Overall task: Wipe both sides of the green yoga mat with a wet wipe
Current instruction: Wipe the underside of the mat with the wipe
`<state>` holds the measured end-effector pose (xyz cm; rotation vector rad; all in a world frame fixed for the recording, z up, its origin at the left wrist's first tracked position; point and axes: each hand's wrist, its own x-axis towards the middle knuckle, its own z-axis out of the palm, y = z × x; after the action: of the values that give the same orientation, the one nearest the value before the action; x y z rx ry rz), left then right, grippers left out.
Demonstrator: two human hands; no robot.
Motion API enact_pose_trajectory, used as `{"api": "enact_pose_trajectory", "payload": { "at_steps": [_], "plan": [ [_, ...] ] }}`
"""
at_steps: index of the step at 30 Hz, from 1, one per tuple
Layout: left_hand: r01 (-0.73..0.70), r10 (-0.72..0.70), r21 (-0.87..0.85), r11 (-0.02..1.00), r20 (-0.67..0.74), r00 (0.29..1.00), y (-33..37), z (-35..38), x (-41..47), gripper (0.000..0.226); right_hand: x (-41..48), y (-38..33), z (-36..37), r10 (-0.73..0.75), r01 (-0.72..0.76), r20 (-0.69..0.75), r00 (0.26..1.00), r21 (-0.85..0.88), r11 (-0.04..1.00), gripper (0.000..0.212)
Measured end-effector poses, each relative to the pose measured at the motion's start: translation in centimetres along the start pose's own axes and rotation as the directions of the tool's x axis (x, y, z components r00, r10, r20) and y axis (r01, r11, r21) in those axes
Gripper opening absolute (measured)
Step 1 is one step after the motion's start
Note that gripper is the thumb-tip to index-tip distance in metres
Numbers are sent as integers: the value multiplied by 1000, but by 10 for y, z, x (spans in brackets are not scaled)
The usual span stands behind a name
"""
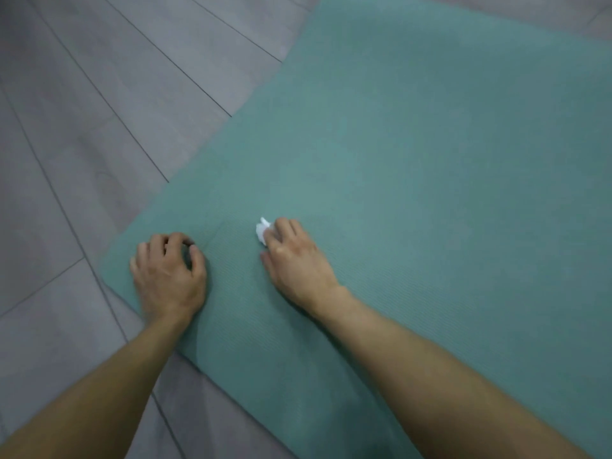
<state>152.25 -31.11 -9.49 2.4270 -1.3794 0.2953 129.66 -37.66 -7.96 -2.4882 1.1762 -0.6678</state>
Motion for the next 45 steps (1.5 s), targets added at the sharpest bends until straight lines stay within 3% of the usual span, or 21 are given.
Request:
{"api": "enact_pose_trajectory", "payload": {
  "at_steps": [2, 5, 7, 9, 10, 12, 14, 16, 18, 19, 21, 22, 24, 26, 28, 31, 33, 35, 36, 40, 45],
  "plan": [
    [103, -103, -9, 995, 1, 995, -3, 6, -1, 42, 19, 21, -3, 28, -28, -75, 997, 0, 1000, 11],
    [110, -109, -25, 994, 48, 993, -8, 10, 0, 60, 33, 22, 4, 211, -211, -214, 954, 26, 977, 2],
    [99, -97, -23, 995, 70, 993, -10, 11, 1, 63, 23, -25, 18, 37, -28, -61, 997, 131, 991, 11],
    [90, -89, -19, 996, 70, 994, -12, 12, 1, 62, 17, -52, 21, -305, 275, 182, 935, 170, 946, 24],
    [91, -89, -26, 996, 74, 993, -12, 12, 0, 61, 31, -43, 18, -378, 346, 180, 908, 187, 919, 24],
    [100, -97, -39, 994, 84, 992, -12, 11, -1, 59, 72, -3, 15, -257, 250, 50, 965, 117, 961, 12],
    [105, -102, -35, 994, 79, 992, -11, 10, -1, 58, 107, 32, 10, 126, -125, -169, 978, 14, 992, 3],
    [100, -98, -27, 995, 75, 992, -11, 11, -3, 57, 111, 13, 24, 258, -252, -130, 957, 64, 966, 13],
    [97, -95, -17, 995, 77, 993, -11, 10, -3, 58, 94, -43, 35, -12, -12, 156, 988, 153, 988, 27],
    [95, -94, -10, 995, 81, 992, -11, 10, -4, 58, 84, -62, 38, -195, 143, 293, 936, 191, 971, 27],
    [90, -89, -6, 996, 90, 992, -11, 9, -5, 57, 94, -53, 32, -355, 293, 321, 878, 226, 929, 20],
    [93, -91, -8, 996, 95, 991, -10, 8, -5, 58, 112, -34, 29, -302, 258, 280, 911, 182, 949, 19],
    [104, -102, -6, 995, 106, 989, -9, 6, -3, 59, 152, 7, 26, 30, -36, 124, 992, 49, 998, 17],
    [107, -107, 3, 994, 117, 987, -7, 5, -4, 59, 168, 9, 35, 334, -335, 29, 942, 31, 942, 19],
    [103, -103, 6, 995, 136, 985, -4, 4, -4, 59, 158, -42, 57, 226, -239, 131, 965, 87, 967, 21],
    [102, -99, -12, 995, 150, 984, -2, 1, -2, 57, 144, -69, 63, -235, 162, 357, 904, 224, 961, 34],
    [110, -105, -19, 994, 164, 981, 0, -3, -1, 60, 177, -31, 57, -110, 70, 293, 950, 143, 987, 25],
    [103, -99, -16, 995, 168, 981, 3, -5, 1, 61, 211, 8, 45, 263, -271, 122, 957, 54, 961, 30],
    [88, -84, -12, 996, 179, 980, 4, -5, 2, 61, 217, 12, 42, 333, -338, 96, 938, 42, 940, 30],
    [39, -37, -2, 999, 286, 957, 5, -12, 3, 62, 166, -55, 13, 39, -103, 397, 917, 141, 985, 18],
    [-29, -34, 130, 991, 458, 888, 3, -21, 21, 66, 136, -35, -55, 289, -330, 247, 925, 145, 933, 21]
  ]
}}
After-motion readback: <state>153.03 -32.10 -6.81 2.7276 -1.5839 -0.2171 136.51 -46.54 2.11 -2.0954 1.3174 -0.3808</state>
